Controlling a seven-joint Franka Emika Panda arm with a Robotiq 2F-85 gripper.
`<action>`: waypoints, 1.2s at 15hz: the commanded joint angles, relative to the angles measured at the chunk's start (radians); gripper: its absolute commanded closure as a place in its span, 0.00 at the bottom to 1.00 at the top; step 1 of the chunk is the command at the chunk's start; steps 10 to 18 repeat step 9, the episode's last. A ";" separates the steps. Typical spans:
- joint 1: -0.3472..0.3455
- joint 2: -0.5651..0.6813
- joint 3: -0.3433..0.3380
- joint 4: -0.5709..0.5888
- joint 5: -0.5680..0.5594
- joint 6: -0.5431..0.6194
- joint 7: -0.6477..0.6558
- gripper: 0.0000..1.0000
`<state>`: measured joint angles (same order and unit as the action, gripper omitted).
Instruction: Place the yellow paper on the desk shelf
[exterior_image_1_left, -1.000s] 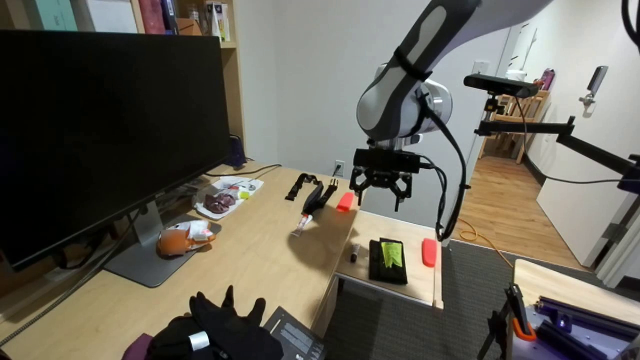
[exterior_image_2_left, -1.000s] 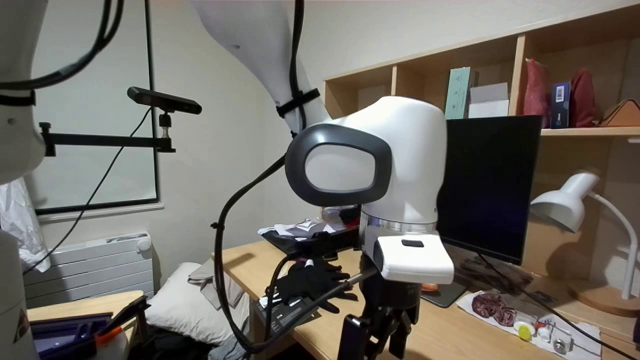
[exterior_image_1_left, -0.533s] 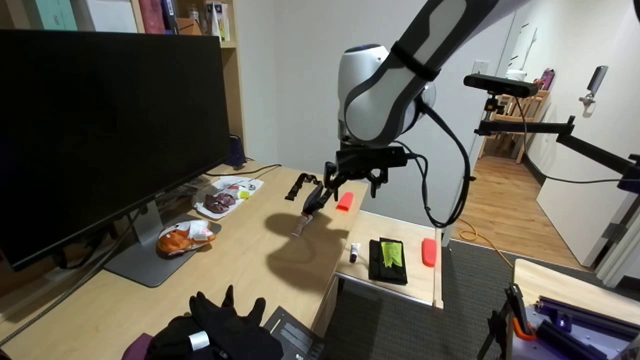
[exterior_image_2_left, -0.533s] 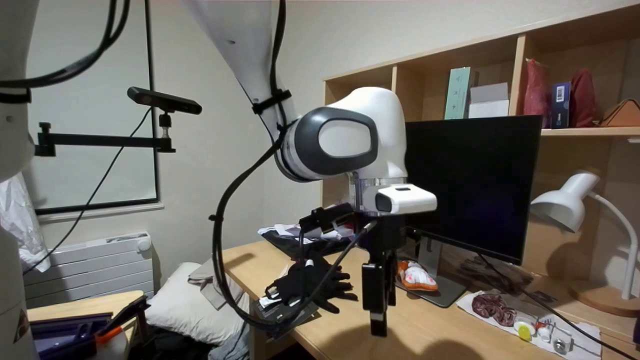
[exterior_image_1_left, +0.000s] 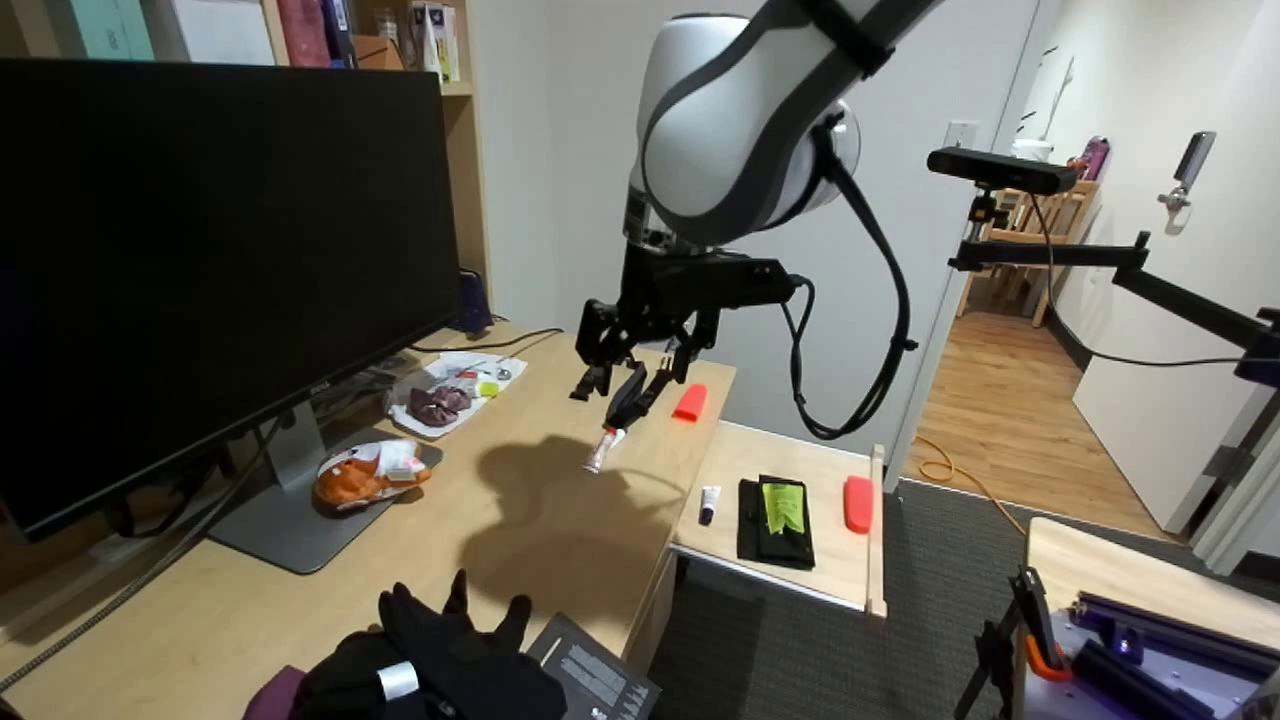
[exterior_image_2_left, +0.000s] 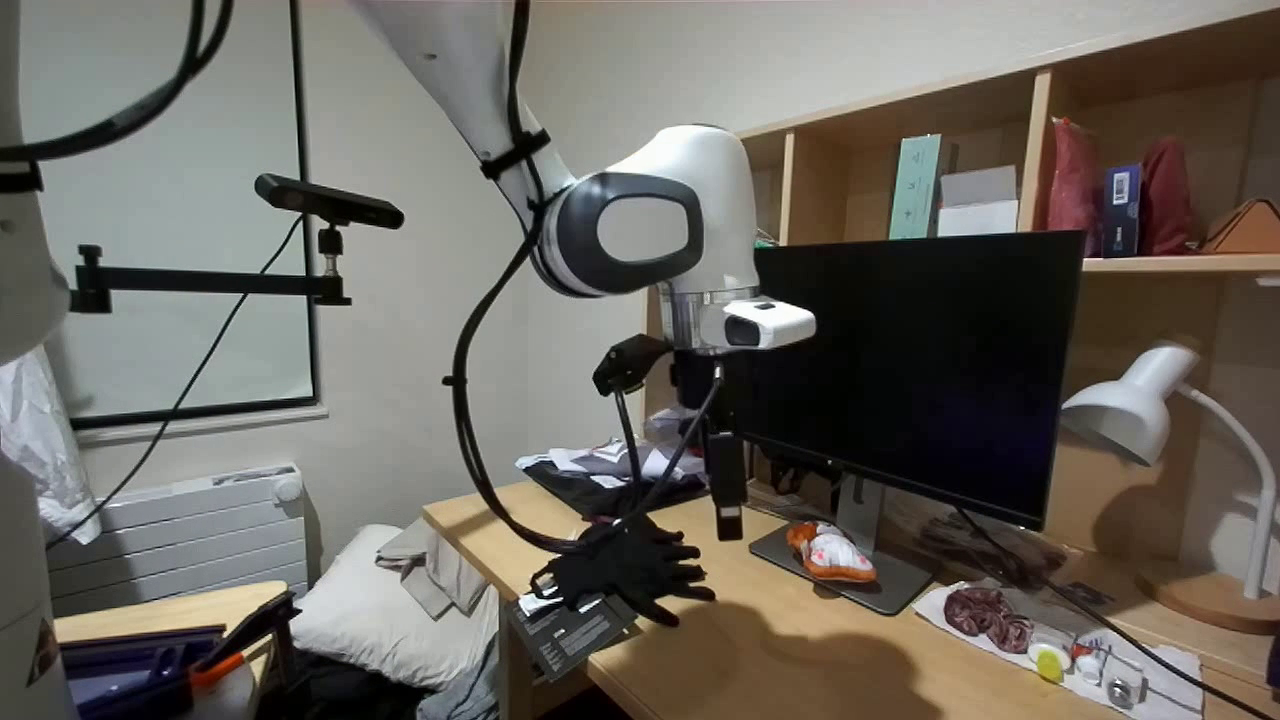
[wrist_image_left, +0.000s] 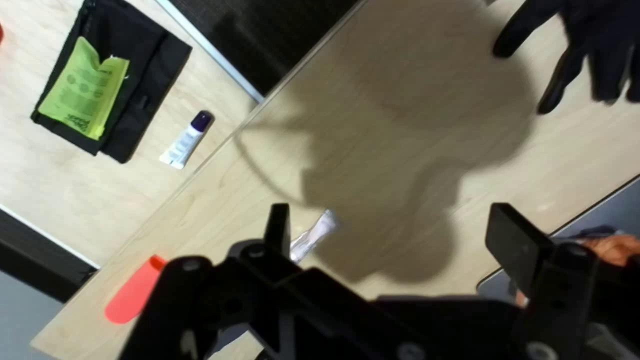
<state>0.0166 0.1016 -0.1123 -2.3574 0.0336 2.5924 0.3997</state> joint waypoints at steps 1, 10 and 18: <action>-0.027 -0.056 0.042 -0.005 0.094 -0.130 -0.186 0.00; -0.026 -0.053 0.038 0.003 0.046 -0.152 -0.160 0.00; -0.026 -0.053 0.038 0.003 0.046 -0.152 -0.160 0.00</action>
